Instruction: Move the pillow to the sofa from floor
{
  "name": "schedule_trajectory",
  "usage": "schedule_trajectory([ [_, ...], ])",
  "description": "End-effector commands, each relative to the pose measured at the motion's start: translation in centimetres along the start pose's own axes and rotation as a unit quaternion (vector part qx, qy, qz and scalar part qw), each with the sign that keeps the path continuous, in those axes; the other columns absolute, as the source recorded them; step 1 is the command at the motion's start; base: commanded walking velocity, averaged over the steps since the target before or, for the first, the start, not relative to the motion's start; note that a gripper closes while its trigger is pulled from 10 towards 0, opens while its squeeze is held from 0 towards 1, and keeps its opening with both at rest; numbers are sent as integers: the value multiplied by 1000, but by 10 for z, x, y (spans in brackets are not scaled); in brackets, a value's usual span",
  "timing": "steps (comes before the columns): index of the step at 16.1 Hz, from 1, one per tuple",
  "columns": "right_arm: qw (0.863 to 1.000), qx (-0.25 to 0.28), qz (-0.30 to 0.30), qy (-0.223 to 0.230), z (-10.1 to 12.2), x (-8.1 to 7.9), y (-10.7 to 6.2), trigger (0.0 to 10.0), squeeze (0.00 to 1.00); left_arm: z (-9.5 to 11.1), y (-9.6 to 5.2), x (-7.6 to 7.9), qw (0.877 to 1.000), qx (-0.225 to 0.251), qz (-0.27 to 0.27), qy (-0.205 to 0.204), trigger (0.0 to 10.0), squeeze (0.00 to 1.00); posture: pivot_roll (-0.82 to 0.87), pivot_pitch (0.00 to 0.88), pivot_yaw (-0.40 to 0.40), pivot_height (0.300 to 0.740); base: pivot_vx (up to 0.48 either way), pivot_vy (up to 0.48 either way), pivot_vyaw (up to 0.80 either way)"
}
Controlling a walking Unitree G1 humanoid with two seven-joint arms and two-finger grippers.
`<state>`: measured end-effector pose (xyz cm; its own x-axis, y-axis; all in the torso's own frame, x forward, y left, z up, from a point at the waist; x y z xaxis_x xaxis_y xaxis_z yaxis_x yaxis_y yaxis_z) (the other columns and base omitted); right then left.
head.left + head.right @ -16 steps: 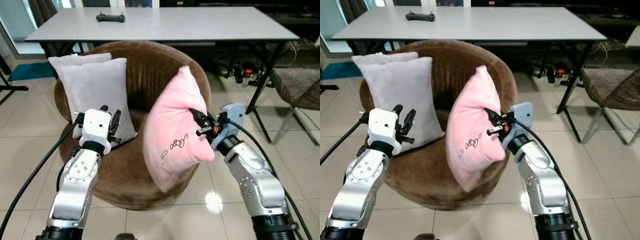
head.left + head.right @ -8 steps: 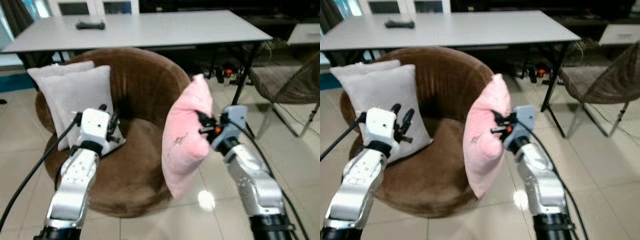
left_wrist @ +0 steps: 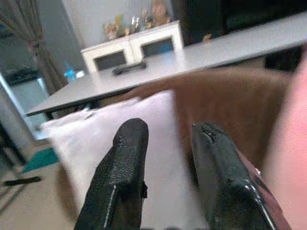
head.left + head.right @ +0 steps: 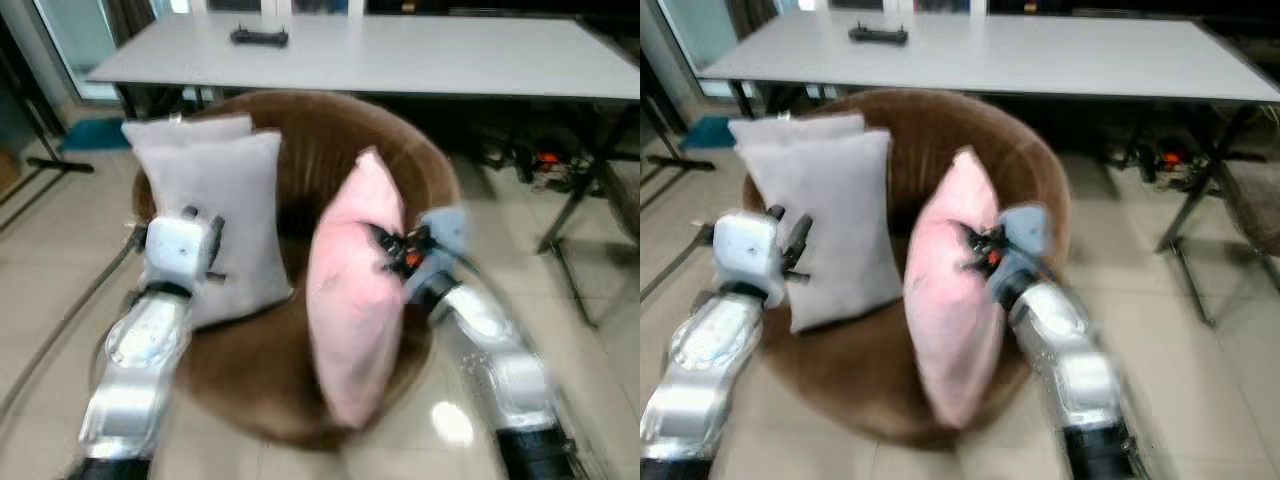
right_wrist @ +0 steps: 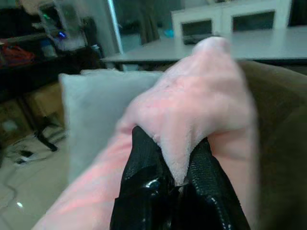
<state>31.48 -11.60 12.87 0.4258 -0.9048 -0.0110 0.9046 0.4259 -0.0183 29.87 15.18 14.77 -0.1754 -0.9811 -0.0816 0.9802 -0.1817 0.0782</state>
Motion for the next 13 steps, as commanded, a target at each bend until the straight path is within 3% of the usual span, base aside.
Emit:
schedule_trajectory([
  [1,999,49,2,-4,24,-8,10,10000,0,0,-4,-16,1000,-5,20,19,10000,145,174,0,-4,740,424,0,0],
  [3,999,39,-28,-5,21,2,12,10000,0,-1,-5,-16,1000,-6,19,21,10000,141,176,0,-6,740,426,0,0],
  [7,999,37,-18,-17,21,3,13,10000,0,-3,-6,-14,1000,-10,17,23,10000,137,174,0,-5,740,379,0,0],
  [11,999,19,-17,-38,22,9,25,10000,0,-10,-10,-7,999,-31,-4,20,10000,118,174,0,-15,740,0,0,0],
  [13,998,-17,9,-54,15,6,39,10000,0,-21,-15,-2,997,-61,-28,31,10000,114,179,0,-20,740,0,0,0],
])
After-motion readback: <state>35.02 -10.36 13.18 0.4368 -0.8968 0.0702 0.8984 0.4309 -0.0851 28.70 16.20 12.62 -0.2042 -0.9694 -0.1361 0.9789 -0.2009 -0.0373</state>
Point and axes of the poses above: a point about 5 cm out from each wrist's last joint towards the gripper, its own y axis pointing out of the wrist towards the gripper, its own z axis along the axis of the wrist's last joint, x = y × z, the point moved 3 cm from there along y, pointing out of the wrist towards the gripper, and after that the axes turned 9 degrees about -y, right-handed, at the moved point
